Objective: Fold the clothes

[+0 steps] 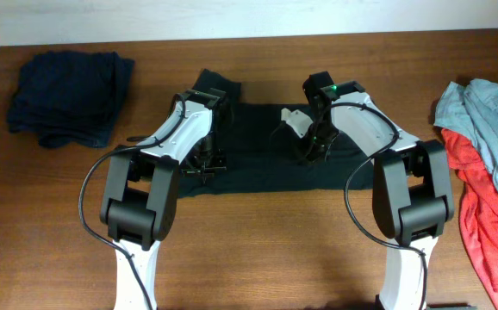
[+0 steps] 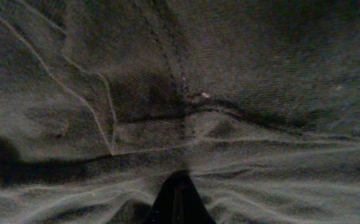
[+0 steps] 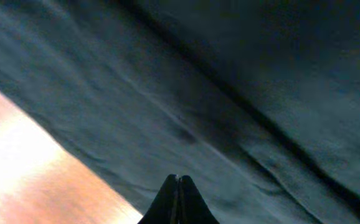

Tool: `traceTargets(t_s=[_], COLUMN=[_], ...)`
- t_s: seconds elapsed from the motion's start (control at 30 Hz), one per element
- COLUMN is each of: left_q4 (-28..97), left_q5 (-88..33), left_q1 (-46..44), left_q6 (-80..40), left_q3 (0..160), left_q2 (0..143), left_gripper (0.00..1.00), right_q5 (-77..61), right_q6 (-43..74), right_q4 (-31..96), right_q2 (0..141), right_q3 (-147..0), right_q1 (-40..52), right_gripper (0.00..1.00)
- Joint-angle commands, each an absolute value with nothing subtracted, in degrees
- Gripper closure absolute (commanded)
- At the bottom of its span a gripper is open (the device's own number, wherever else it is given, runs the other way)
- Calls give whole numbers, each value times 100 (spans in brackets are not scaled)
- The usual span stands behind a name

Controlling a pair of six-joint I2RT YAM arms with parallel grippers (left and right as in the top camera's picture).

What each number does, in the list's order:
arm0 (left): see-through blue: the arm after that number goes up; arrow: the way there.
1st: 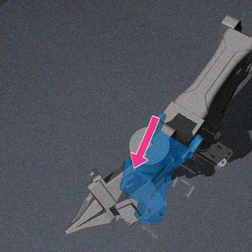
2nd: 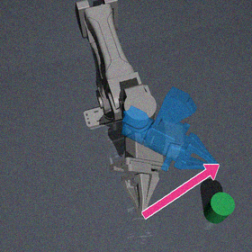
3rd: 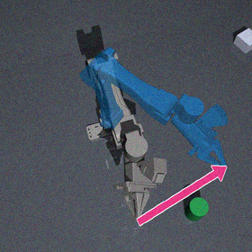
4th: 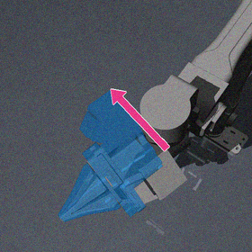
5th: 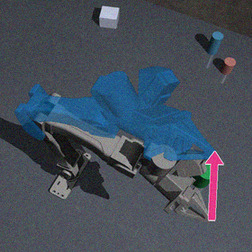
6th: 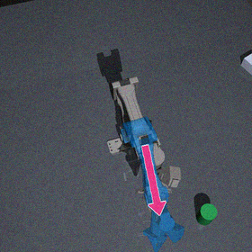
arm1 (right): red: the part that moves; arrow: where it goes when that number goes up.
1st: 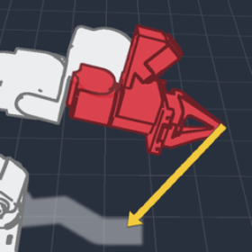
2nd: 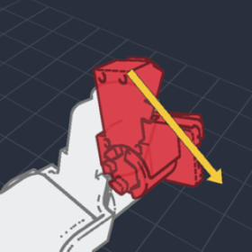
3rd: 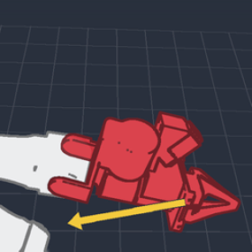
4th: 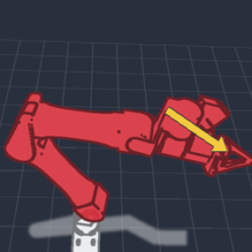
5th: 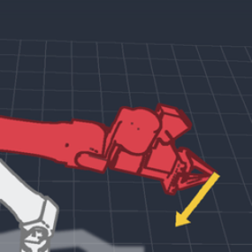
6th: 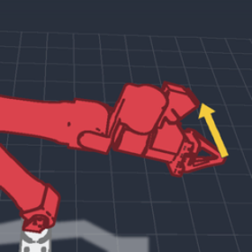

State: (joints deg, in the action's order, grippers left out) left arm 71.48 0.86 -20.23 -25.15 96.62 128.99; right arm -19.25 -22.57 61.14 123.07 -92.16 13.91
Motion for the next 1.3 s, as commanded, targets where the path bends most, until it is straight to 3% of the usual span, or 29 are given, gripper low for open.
traceTargets(t_s=[0.0, 1.27], left_q4=[7116, 7116], left_q5=[285, 287], left_q1=[-1970, -1970], left_q6=[-2565, -2565], left_q3=[9566, 9566], left_q2=[12962, 12962], left_gripper=[100, 100], right_q5=[-2421, -2338], right_q6=[-2495, -2506], right_q4=[6104, 5450], right_q2=[12337, 12414], right_q3=[-9323, -8888], right_q1=[1385, 1385], right_gripper=[96, 96])
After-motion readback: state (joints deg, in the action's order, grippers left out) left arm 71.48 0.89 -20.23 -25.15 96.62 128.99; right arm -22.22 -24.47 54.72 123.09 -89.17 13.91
